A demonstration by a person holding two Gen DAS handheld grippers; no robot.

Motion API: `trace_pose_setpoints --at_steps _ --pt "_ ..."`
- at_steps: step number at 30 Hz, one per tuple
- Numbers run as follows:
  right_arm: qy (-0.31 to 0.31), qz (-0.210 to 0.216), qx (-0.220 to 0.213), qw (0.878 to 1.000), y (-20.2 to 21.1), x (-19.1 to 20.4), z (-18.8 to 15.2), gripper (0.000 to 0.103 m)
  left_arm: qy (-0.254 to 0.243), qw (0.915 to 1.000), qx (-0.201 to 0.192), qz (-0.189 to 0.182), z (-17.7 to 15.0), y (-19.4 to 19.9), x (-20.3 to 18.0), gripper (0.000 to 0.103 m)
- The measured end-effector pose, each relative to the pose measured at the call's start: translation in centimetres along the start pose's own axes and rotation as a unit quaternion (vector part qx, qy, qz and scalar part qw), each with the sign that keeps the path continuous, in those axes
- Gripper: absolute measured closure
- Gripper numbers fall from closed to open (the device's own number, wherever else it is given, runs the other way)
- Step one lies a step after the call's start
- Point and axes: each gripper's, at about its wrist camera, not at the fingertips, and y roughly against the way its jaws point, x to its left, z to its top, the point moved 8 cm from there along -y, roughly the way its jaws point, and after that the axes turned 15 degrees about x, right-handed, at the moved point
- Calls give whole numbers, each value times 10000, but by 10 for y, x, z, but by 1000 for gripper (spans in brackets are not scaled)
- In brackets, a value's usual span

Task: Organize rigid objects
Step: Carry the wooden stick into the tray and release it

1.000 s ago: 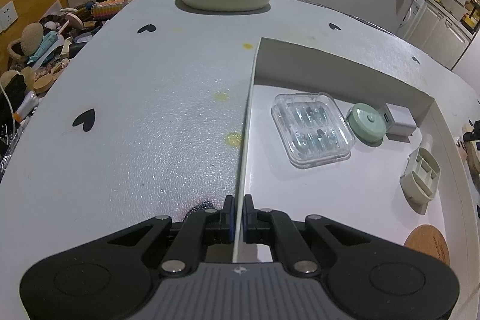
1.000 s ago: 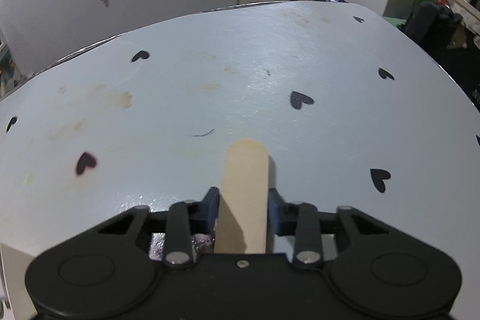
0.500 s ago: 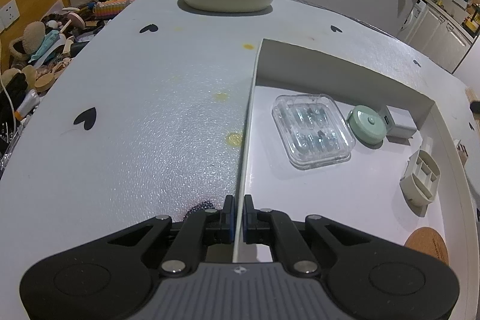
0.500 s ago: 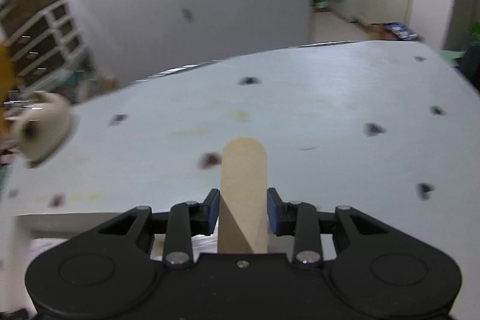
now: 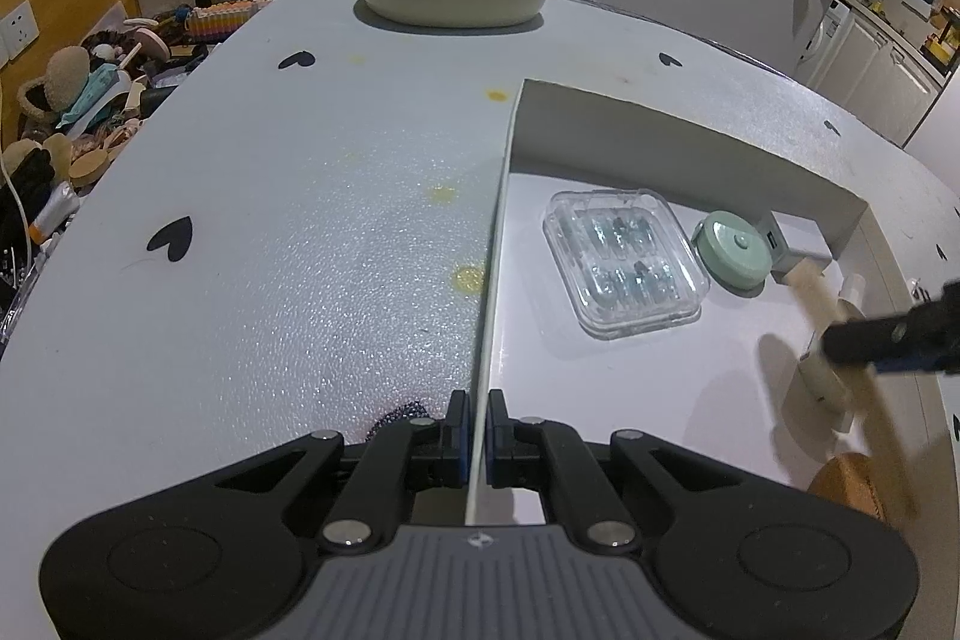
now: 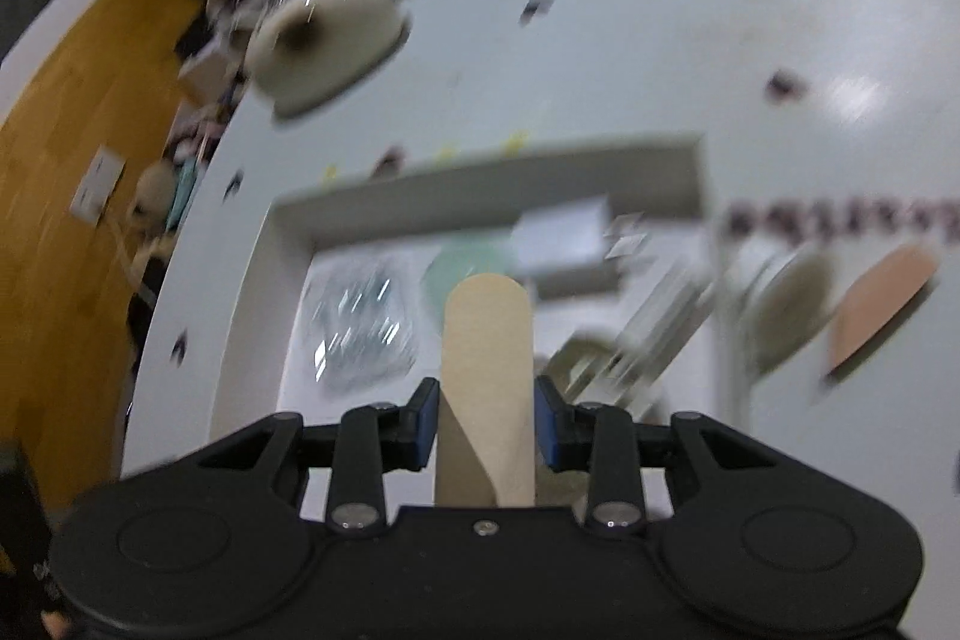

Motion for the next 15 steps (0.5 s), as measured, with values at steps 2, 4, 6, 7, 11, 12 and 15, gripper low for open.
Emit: trace_pose_setpoints --at_steps 2,4,6,7,11,12,15 --pt "46 2 160 9999 -7 6 -5 69 -6 10000 -3 -4 0 0 0 99" --pt "-40 -48 217 9997 -12 9 -3 69 -6 10000 -4 -2 0 0 0 99" --pt "-247 -145 160 9995 -16 8 -1 69 -12 10000 -7 0 0 0 0 99" --pt "-364 -176 134 9991 -16 6 2 69 -19 10000 -8 0 0 0 0 99" --pt "-751 -39 271 9968 -30 7 4 69 -49 10000 -1 7 0 0 0 99" --pt "-760 -2 313 9966 -32 10 2 69 -57 10000 1 12 0 0 -1 99" --pt "-654 -40 391 9971 -39 17 -2 67 -58 10000 1 12 0 0 -1 99"
